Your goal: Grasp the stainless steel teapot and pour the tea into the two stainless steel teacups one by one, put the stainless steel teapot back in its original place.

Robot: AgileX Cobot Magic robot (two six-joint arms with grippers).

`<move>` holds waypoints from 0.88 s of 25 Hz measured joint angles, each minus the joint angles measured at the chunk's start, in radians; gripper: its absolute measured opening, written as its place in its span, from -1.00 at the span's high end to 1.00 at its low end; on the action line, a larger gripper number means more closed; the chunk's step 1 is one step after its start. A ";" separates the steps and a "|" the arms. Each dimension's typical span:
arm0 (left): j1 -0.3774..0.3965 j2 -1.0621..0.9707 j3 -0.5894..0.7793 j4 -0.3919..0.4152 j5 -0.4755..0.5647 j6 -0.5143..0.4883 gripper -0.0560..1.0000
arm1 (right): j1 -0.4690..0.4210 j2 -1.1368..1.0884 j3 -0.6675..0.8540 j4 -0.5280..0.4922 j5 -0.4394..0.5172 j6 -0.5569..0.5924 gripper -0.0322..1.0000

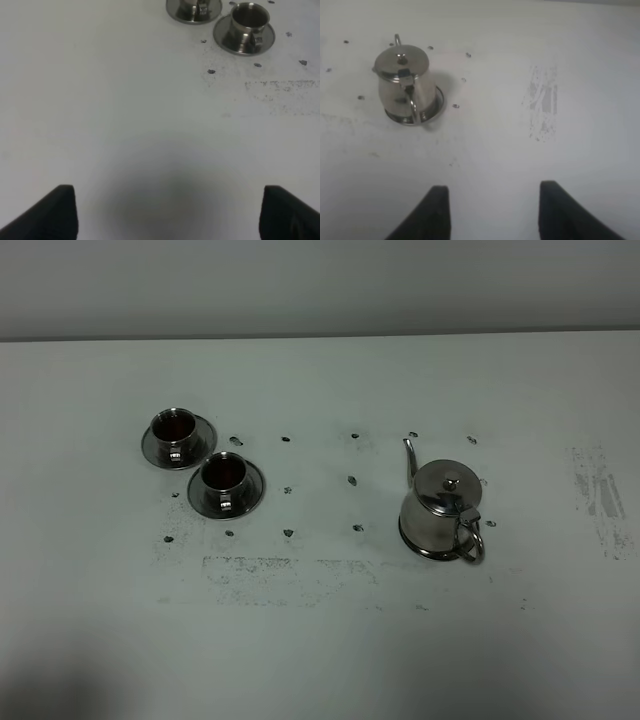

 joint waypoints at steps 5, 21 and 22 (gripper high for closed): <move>0.000 0.000 0.000 0.000 0.000 0.000 -0.47 | 0.000 -0.001 0.000 0.000 0.000 0.000 0.17; 0.000 0.000 0.000 0.000 0.000 0.000 -0.47 | 0.000 -0.001 0.000 0.001 0.000 0.000 0.16; 0.000 0.000 0.000 0.000 0.000 0.000 -0.47 | 0.000 -0.001 0.000 0.004 0.000 -0.008 0.16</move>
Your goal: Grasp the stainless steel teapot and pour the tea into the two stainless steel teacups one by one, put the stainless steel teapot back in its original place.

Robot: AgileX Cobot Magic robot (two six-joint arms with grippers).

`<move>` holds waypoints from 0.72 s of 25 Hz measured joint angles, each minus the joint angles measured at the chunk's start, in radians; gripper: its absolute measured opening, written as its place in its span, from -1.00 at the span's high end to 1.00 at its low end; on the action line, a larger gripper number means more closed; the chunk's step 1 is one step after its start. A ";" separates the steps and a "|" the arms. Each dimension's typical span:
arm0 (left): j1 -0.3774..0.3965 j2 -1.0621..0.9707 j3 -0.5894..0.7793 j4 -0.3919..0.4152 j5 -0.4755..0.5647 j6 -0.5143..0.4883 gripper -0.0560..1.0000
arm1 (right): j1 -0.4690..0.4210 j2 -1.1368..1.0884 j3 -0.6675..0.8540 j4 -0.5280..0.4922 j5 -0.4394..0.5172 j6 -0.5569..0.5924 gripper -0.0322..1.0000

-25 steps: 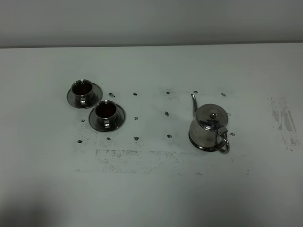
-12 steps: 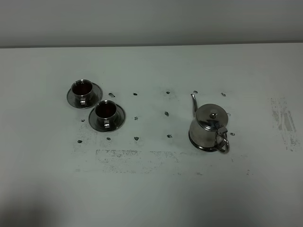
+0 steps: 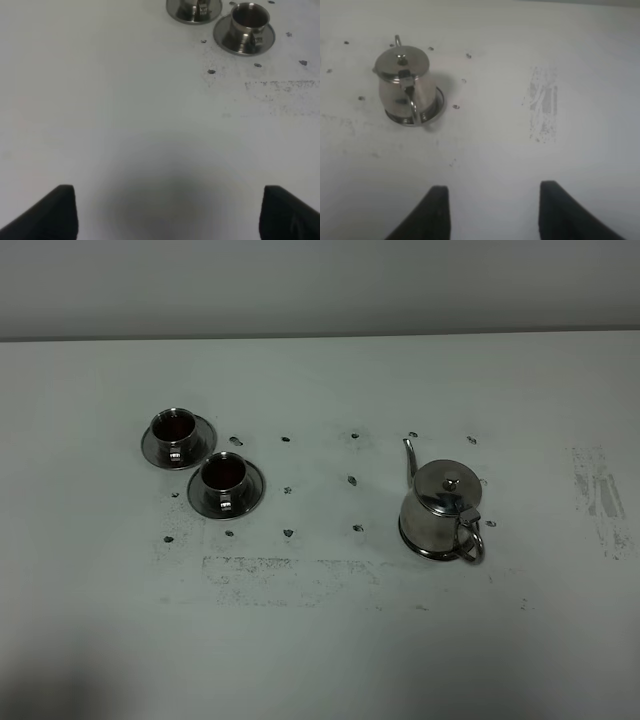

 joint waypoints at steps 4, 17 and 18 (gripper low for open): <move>0.000 0.000 0.000 0.000 0.000 0.000 -0.47 | -0.012 0.000 0.000 0.047 0.000 -0.066 0.16; 0.000 0.000 0.000 0.000 0.000 0.000 -0.47 | -0.204 0.000 0.000 0.079 0.001 -0.109 0.16; 0.000 0.000 0.000 0.000 0.000 0.000 -0.47 | -0.220 0.000 0.000 0.079 0.001 -0.109 0.16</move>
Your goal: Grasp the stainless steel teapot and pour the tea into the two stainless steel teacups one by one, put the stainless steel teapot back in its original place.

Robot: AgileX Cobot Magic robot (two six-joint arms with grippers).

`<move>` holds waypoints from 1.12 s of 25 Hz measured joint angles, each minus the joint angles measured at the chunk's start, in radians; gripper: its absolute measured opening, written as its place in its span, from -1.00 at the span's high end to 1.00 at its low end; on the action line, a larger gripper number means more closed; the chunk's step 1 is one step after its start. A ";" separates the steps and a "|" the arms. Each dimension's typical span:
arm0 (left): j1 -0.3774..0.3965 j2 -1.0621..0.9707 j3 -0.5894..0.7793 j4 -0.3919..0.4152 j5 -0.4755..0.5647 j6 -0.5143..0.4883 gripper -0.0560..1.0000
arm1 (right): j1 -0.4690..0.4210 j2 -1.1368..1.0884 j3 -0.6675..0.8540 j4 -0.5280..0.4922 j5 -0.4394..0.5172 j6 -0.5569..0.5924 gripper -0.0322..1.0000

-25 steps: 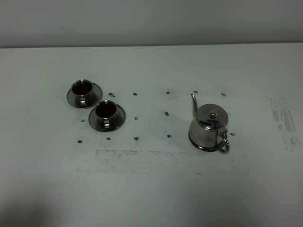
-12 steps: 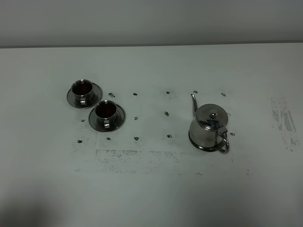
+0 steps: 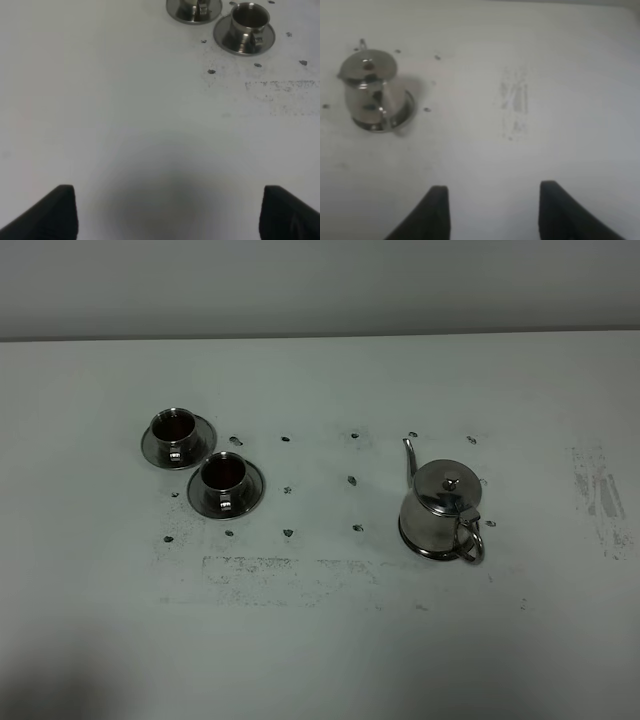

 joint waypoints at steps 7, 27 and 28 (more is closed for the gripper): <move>0.000 0.000 0.000 0.000 0.000 0.000 -0.47 | -0.026 0.000 0.000 0.000 0.001 0.000 0.16; 0.000 0.000 0.000 0.000 0.000 0.000 -0.47 | -0.026 0.000 0.000 0.000 0.001 0.000 0.16; 0.000 0.000 0.000 0.000 0.000 0.000 -0.47 | -0.026 0.000 0.000 0.000 0.001 0.000 0.16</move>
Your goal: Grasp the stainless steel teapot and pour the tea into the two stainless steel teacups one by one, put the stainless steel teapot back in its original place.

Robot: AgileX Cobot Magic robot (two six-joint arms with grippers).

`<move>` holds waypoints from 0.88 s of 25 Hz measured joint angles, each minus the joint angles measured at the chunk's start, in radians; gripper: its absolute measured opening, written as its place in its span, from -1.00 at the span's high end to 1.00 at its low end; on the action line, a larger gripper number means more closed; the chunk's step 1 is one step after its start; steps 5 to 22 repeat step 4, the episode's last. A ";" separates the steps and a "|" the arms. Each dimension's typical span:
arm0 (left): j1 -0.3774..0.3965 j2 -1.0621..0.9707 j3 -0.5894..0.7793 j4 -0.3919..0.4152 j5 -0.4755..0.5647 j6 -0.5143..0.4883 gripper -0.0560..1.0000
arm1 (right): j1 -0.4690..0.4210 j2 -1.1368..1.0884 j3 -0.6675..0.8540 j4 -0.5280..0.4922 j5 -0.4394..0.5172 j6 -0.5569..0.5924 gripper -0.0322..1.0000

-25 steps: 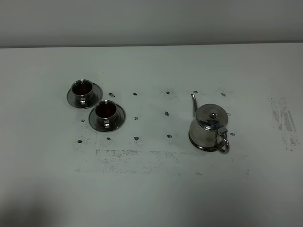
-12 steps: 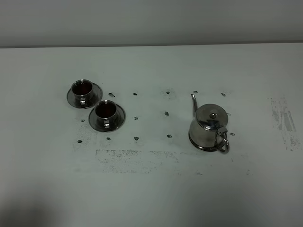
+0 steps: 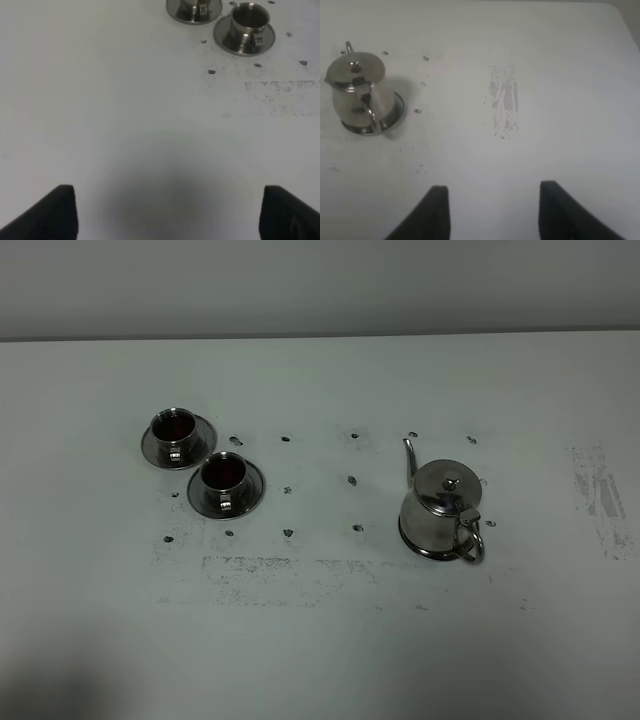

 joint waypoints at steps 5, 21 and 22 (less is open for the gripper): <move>0.000 0.000 0.000 0.000 0.000 0.000 -0.47 | 0.000 0.000 0.000 0.000 0.000 0.000 0.16; 0.000 0.000 0.000 0.000 0.000 0.000 -0.47 | 0.000 0.000 0.000 0.000 0.000 0.000 0.16; 0.000 0.000 0.000 0.000 0.000 0.000 -0.47 | 0.000 0.000 0.000 0.000 0.000 0.000 0.16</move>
